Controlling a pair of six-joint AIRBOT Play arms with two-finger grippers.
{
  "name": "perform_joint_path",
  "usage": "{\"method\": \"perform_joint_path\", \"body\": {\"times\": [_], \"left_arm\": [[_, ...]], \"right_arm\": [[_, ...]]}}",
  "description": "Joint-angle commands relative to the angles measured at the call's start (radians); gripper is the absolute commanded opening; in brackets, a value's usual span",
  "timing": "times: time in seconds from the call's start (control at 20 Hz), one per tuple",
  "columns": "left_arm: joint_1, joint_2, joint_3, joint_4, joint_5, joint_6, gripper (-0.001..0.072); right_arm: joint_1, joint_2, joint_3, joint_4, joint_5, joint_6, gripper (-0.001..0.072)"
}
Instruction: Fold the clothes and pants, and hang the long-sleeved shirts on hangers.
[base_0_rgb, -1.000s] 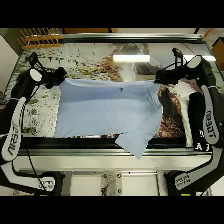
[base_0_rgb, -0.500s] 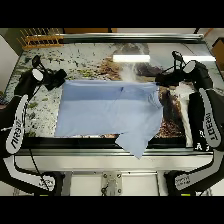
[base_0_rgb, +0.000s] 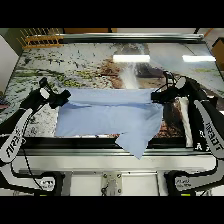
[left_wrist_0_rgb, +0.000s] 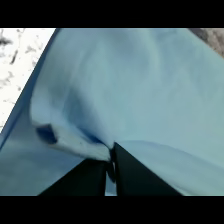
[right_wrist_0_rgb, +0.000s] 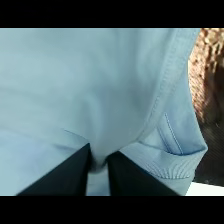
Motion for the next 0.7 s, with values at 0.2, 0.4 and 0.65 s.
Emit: {"method": "perform_joint_path", "body": {"times": [0.2,0.4,0.65], "left_arm": [[0.074,0.243,-0.05,0.055,-0.152,0.002,0.0574],[0.158,0.484,-0.282,0.138,-0.29,0.002,0.0574],[0.317,0.662,-0.633,0.055,-0.267,-0.054,0.0574]], "right_arm": [[-0.048,0.191,-0.004,0.016,0.052,-0.001,0.0527],[-0.08,0.388,-0.029,-0.014,0.107,-0.008,0.0527],[-0.07,0.528,-0.091,0.013,0.107,-0.008,0.0527]]}}
